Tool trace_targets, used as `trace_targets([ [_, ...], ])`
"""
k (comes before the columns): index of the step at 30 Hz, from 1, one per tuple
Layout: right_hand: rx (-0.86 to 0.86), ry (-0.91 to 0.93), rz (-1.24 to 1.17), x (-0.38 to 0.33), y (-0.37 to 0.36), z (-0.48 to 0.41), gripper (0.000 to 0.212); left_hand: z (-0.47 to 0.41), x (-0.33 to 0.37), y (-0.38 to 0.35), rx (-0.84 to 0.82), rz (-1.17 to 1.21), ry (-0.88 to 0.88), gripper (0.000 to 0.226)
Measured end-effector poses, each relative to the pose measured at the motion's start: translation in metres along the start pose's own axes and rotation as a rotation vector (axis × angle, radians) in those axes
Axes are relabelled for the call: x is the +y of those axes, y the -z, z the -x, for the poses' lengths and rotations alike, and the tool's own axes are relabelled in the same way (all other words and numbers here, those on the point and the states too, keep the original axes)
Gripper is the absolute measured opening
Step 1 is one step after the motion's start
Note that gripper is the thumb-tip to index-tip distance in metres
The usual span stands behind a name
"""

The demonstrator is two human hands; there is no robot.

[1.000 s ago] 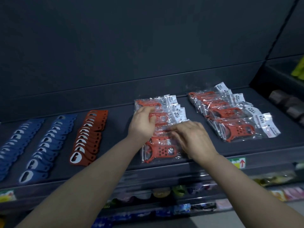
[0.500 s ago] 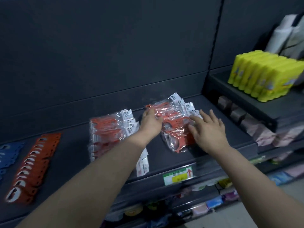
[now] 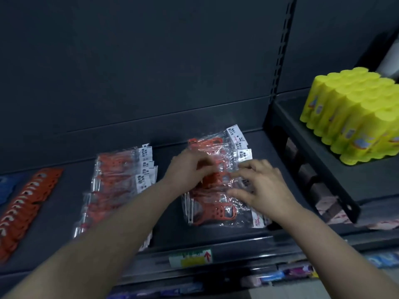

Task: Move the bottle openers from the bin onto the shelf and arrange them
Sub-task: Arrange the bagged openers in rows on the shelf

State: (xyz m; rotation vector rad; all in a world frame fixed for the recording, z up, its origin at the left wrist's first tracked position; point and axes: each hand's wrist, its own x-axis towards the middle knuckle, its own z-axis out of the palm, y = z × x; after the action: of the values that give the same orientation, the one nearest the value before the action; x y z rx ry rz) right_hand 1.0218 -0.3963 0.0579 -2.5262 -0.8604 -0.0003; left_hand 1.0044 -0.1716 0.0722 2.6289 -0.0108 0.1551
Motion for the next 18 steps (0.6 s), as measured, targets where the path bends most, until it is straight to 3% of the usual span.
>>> trace_targets([
  [2, -0.039, 0.077, 0.017, -0.002, -0.001, -0.001, 0.044, 0.004, 0.003, 0.008, -0.162, -0.191, -0.032, 0.031],
  [4, -0.039, 0.097, 0.025, -0.006, -0.001, -0.004, 0.032, 0.003, 0.006, 0.009, -0.201, -0.352, -0.028, 0.036],
  [7, -0.071, 0.097, 0.040, -0.012, 0.000, -0.007, 0.017, 0.002, 0.006, 0.010, -0.204, -0.263, 0.018, 0.033],
  [13, -0.182, 0.109, 0.002, -0.020, 0.003, -0.003, 0.014, 0.005, 0.008, 0.006, -0.207, -0.163, 0.030, 0.031],
  [16, -0.172, 0.095, -0.012, -0.024, 0.001, -0.001, 0.019, -0.001, 0.003, 0.006, -0.054, -0.201, 0.072, 0.033],
  [18, -0.108, 0.069, -0.020, -0.025, -0.001, -0.003, 0.028, -0.004, 0.000, 0.006, -0.067, -0.235, 0.109, 0.039],
])
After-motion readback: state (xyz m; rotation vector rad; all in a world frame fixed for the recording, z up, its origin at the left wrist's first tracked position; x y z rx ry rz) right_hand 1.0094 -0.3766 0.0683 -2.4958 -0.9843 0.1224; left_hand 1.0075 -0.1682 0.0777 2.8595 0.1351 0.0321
